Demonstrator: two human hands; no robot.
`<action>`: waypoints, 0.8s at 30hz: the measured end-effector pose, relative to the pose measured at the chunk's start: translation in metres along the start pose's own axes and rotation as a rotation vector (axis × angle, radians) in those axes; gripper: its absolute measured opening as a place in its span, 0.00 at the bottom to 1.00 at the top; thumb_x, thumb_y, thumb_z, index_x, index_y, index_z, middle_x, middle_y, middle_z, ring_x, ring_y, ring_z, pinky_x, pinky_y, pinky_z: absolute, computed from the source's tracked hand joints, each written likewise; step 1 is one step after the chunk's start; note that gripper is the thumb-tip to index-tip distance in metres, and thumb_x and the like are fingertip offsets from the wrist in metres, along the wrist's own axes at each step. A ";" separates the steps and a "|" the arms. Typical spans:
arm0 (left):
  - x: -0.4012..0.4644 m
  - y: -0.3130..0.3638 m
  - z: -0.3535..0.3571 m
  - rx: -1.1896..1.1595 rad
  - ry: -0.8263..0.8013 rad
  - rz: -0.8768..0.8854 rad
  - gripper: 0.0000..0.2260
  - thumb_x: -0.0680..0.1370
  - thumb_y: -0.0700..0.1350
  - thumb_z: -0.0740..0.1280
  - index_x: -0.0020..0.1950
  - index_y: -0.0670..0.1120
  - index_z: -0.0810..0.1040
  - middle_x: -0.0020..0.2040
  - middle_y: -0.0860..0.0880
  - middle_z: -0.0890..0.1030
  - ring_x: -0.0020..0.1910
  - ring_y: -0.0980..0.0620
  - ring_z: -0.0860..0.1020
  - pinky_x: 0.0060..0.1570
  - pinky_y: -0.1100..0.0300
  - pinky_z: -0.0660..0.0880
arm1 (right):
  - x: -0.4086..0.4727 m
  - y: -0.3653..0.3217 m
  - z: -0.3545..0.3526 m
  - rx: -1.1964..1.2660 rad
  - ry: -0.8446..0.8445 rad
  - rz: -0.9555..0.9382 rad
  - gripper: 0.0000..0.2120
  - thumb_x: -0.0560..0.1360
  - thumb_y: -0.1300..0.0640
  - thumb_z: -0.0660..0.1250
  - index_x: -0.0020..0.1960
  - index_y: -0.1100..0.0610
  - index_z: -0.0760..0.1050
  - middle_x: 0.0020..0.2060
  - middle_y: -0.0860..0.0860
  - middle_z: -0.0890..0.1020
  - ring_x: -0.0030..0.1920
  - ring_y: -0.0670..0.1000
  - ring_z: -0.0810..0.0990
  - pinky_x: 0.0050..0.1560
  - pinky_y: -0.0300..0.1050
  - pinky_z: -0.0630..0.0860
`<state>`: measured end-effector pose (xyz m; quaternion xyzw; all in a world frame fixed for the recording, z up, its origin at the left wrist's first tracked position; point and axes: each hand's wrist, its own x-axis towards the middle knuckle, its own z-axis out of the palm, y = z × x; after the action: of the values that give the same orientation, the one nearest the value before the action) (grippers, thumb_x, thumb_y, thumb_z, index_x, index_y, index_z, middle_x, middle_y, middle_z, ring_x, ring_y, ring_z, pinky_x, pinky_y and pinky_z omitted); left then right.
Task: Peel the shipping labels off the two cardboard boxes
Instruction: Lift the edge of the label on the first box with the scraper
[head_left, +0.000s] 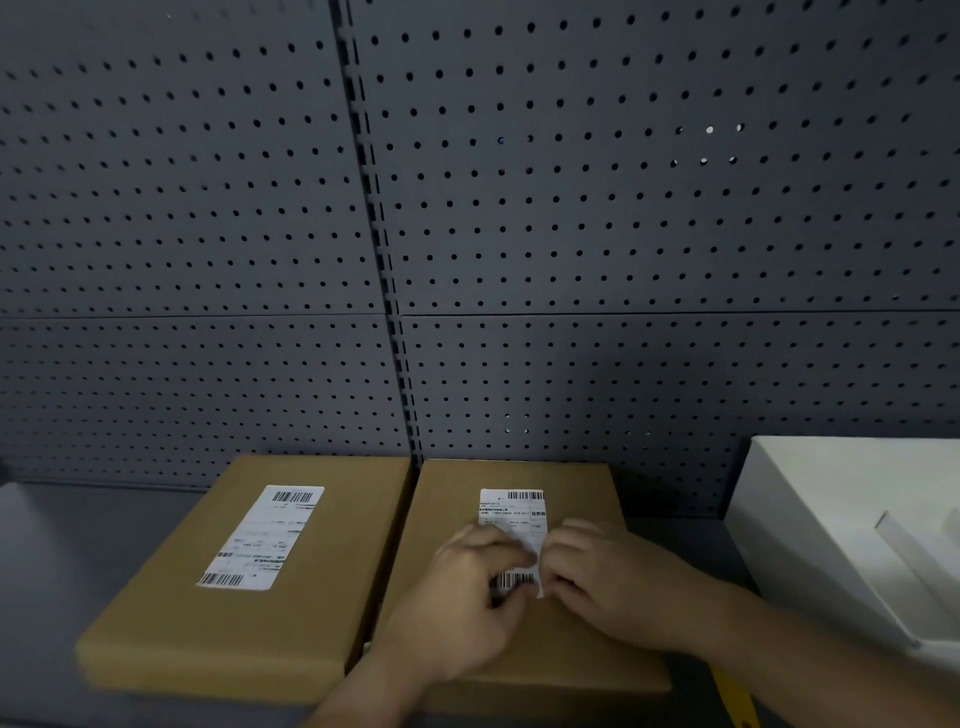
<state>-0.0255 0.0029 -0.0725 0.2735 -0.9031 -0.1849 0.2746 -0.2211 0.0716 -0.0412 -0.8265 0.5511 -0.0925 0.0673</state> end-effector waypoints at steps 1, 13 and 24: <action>0.000 0.000 0.000 0.000 -0.004 0.000 0.14 0.74 0.52 0.68 0.58 0.54 0.83 0.55 0.60 0.79 0.59 0.64 0.71 0.62 0.67 0.70 | 0.000 -0.001 0.000 -0.007 -0.009 -0.001 0.10 0.83 0.47 0.55 0.50 0.50 0.73 0.51 0.44 0.74 0.51 0.42 0.66 0.48 0.34 0.65; 0.000 -0.001 0.000 -0.004 -0.018 -0.017 0.15 0.75 0.52 0.69 0.61 0.54 0.82 0.56 0.61 0.78 0.60 0.65 0.71 0.62 0.74 0.66 | -0.010 0.009 0.006 0.244 0.029 0.093 0.13 0.78 0.40 0.63 0.59 0.42 0.79 0.52 0.36 0.74 0.57 0.37 0.70 0.58 0.36 0.71; 0.000 0.002 -0.001 -0.003 -0.007 -0.001 0.14 0.75 0.54 0.66 0.58 0.54 0.83 0.53 0.60 0.79 0.58 0.63 0.72 0.59 0.72 0.68 | -0.004 0.000 0.008 0.195 0.042 0.120 0.11 0.82 0.43 0.57 0.52 0.46 0.75 0.50 0.40 0.74 0.54 0.41 0.70 0.59 0.43 0.72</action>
<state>-0.0261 0.0038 -0.0712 0.2730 -0.9036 -0.1876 0.2716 -0.2211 0.0754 -0.0494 -0.7796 0.5891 -0.1587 0.1412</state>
